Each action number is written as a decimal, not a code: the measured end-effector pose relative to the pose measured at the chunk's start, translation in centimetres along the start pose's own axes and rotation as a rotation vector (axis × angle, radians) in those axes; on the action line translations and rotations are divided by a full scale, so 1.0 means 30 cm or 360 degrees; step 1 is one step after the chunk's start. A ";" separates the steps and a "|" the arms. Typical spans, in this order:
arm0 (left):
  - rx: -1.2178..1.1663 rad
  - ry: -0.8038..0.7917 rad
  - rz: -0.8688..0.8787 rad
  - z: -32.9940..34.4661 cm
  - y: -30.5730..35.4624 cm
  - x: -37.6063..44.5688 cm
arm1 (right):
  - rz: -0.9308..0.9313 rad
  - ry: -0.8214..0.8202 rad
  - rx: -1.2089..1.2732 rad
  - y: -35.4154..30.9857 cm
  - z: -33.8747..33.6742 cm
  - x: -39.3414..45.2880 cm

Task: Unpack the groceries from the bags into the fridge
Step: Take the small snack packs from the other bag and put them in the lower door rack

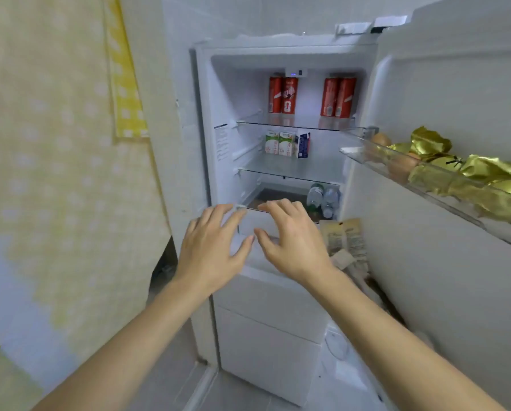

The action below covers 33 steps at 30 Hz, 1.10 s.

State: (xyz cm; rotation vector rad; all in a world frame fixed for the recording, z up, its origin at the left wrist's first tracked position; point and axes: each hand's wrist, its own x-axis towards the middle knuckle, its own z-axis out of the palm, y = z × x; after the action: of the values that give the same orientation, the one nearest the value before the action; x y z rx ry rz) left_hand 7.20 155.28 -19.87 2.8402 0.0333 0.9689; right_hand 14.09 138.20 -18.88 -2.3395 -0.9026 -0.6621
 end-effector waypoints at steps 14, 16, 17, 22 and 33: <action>0.0903 0.0173 -0.1228 -0.873 -0.338 -1.225 | -0.1135 -0.0474 0.0891 -1.160 0.309 -0.413; 0.1013 0.0186 -0.1388 -0.990 -0.314 -1.421 | -0.1283 -0.0547 0.1014 -1.332 0.323 -0.530; 0.1067 0.0183 -0.1461 -1.043 -0.294 -1.519 | -0.1351 -0.0592 0.1065 -1.412 0.326 -0.593; 0.1240 0.0191 -0.1837 -1.232 -0.171 -1.961 | -0.1603 -0.0796 0.1319 -1.753 0.318 -0.912; 0.1264 0.0154 -0.2746 -1.223 0.115 -2.693 | -0.2326 -0.1516 0.1473 -2.136 0.531 -1.650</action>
State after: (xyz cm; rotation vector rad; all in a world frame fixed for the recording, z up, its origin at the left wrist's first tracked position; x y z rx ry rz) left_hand -79.26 151.11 -39.66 1.7792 2.6355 0.5512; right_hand -60.21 166.40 -41.08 -0.7385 -2.5857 0.4972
